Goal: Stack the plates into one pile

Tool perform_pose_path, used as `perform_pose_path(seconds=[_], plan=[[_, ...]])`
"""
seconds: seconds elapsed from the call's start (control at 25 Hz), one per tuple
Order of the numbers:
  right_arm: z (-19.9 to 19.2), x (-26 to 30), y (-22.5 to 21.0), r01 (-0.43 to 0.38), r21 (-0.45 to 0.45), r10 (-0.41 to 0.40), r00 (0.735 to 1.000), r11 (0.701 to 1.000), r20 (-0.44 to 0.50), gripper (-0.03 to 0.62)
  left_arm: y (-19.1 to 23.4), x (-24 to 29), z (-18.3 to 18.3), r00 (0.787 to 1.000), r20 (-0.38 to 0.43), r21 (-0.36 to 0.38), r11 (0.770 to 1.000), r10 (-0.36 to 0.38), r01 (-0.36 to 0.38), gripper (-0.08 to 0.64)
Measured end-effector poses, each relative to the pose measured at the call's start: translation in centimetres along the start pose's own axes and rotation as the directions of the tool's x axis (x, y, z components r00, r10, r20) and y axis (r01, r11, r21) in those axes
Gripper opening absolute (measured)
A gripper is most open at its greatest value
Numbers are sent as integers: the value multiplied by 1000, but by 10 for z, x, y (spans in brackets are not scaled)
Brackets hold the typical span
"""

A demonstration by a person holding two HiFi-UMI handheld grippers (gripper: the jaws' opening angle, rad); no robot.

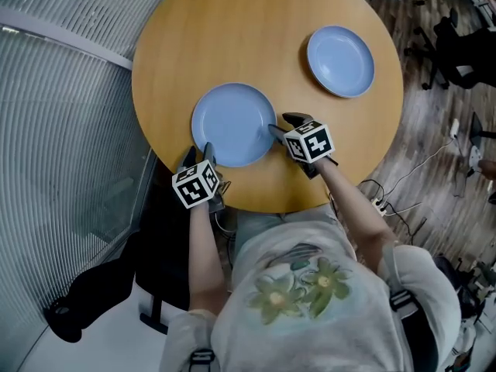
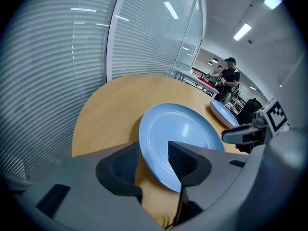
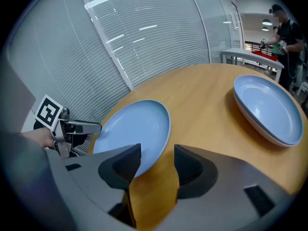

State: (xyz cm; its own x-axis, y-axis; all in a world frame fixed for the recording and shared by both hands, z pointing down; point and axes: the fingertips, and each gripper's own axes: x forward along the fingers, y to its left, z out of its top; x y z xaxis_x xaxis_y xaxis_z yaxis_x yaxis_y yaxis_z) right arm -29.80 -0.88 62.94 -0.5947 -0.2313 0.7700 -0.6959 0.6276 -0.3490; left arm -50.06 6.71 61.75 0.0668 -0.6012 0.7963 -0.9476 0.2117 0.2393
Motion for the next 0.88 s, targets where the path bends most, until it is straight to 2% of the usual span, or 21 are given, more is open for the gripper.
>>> perform_pose_path(seconds=[0.16,0.32,0.44,0.6,0.68,0.88], plan=[[-5,4,-10,75,-11,-76,997,997,-24,199,2,13,-5,999,-45,-29,999,-23,21,187],[-15,12,-7,98,13,-97,993,995,-61,199,9,17,-8,998,-62,-34,999,-33,31,187],[-18,18,-4,122,41,-119,990,992,-76,193,18,22,-12,996,-85,-54,999,-10,5,181],[-20,24,4,147,81,-141,987,986,-77,126,22,25,-16,995,-95,-38,999,-12,8,135],[-18,25,5,169,89,-163,984,982,-78,120,20,26,-14,996,-93,-29,999,-17,15,89],[-22,22,13,185,102,-176,980,977,-93,117,25,20,-16,995,-100,-22,1000,4,-6,80]])
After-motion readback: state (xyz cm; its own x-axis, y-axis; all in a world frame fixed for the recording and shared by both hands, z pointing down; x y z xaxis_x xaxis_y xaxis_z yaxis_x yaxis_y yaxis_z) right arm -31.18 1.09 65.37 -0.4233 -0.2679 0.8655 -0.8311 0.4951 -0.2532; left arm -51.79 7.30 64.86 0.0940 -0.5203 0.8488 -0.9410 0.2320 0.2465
